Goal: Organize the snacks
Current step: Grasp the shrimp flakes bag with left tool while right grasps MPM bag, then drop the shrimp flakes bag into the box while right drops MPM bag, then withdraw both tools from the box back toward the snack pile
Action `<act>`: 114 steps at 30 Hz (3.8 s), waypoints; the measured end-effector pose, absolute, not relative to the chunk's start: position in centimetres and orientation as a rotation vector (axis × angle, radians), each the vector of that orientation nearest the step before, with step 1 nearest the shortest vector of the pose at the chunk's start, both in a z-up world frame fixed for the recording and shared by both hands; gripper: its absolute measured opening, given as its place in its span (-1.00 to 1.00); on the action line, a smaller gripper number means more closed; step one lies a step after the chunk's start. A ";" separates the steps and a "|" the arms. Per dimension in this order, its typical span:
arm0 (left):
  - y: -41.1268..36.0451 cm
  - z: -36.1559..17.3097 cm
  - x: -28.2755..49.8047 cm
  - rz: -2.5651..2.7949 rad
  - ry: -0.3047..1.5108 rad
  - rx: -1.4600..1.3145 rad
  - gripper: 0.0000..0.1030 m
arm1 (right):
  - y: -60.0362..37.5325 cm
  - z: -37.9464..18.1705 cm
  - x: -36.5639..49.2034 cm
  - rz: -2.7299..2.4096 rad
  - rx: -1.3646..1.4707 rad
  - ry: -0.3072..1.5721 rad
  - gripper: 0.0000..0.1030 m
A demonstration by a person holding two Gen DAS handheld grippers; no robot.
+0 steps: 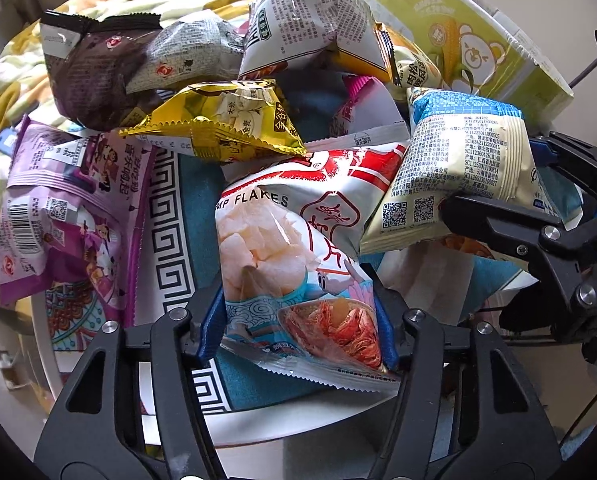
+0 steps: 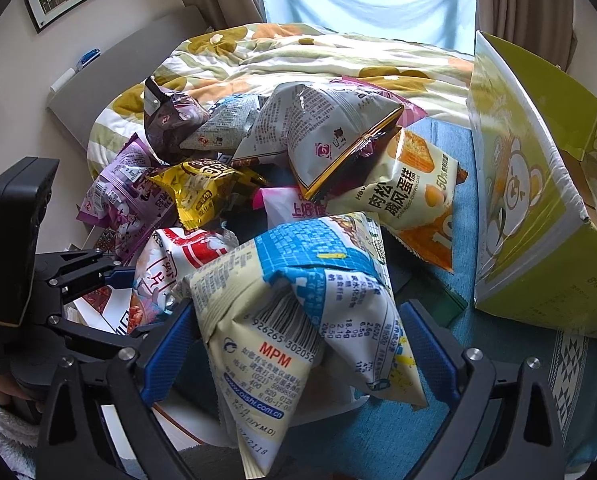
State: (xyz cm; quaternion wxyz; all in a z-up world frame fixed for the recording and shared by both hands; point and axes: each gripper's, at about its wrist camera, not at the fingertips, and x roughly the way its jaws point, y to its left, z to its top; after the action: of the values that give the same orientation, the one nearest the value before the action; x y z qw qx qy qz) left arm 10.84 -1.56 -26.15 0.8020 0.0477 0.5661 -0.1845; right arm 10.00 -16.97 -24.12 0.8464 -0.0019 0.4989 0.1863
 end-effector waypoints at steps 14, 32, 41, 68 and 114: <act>-1.2 -20.1 8.1 -0.380 1.183 0.081 0.07 | -17.8 -21.7 7.8 0.352 0.000 1.022 0.37; -7.2 -10.4 11.0 -0.478 0.920 0.127 0.07 | -24.2 -10.7 6.3 0.160 0.092 0.813 0.36; -17.6 -6.9 18.0 -0.457 0.864 0.141 0.07 | -32.1 -7.3 10.1 0.075 0.074 0.767 0.37; -34.9 -15.5 32.0 -0.263 1.043 0.260 0.81 | -50.2 -11.7 24.7 0.108 0.120 0.876 0.37; -24.2 -6.4 18.8 -0.079 0.909 0.118 0.81 | -45.2 -8.4 21.2 0.205 0.089 0.824 0.70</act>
State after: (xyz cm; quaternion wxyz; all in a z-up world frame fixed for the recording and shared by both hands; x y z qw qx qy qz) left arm 18.79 -24.25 -6.40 0.8960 0.0571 0.4387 -0.0380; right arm 21.24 -45.22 -8.38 0.9103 0.0430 0.3995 0.0993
